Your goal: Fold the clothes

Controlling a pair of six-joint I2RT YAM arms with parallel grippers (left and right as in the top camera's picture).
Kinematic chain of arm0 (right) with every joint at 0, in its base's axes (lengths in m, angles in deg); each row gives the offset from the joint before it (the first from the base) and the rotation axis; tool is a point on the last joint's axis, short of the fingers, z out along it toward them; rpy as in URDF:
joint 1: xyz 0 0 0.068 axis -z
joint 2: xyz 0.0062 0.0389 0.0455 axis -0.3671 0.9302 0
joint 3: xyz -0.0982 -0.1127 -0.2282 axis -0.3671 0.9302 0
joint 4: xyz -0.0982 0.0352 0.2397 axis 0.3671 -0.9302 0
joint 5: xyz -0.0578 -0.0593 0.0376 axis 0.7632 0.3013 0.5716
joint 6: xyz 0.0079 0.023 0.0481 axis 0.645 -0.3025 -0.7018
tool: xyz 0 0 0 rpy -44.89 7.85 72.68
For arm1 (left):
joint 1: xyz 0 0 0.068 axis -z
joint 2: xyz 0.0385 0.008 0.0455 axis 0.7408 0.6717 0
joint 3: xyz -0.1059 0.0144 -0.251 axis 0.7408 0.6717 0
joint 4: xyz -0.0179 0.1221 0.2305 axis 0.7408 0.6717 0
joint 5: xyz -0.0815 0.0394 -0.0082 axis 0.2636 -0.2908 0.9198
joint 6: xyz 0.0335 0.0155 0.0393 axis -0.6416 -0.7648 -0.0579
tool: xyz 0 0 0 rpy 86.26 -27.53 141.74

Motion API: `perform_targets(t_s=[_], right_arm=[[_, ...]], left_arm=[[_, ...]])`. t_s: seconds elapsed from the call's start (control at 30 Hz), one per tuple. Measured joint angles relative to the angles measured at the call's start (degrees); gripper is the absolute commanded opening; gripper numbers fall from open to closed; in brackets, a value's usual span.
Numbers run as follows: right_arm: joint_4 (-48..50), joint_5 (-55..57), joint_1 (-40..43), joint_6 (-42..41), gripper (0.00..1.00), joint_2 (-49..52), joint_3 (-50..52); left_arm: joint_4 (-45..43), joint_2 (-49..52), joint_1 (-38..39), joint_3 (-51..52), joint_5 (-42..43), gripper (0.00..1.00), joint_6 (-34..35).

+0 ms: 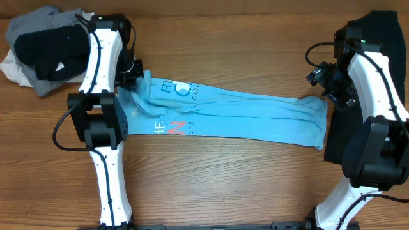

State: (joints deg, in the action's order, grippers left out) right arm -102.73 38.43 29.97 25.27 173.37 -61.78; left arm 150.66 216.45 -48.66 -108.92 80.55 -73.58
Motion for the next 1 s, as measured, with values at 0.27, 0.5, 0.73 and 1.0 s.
perform_targets(t_s=[0.27,0.5,0.73,1.0], right_arm=[[-0.72,-1.05,0.0,0.09,1.0,0.0,0.0],[-1.29,-1.07,0.0,1.11,1.0,0.0,0.0],[-1.22,-1.07,0.0,1.44,1.0,0.0,0.0],[-1.22,-1.11,0.0,1.51,1.0,0.0,0.0]], left_arm=[[2.69,0.0,0.0,-0.24,-5.11,0.04,1.84],[2.69,0.0,0.0,-0.24,-5.79,0.04,1.86],[2.69,-1.46,0.0,-0.22,-5.86,0.04,1.84],[2.67,-5.31,0.0,0.57,-5.73,0.04,1.81]])
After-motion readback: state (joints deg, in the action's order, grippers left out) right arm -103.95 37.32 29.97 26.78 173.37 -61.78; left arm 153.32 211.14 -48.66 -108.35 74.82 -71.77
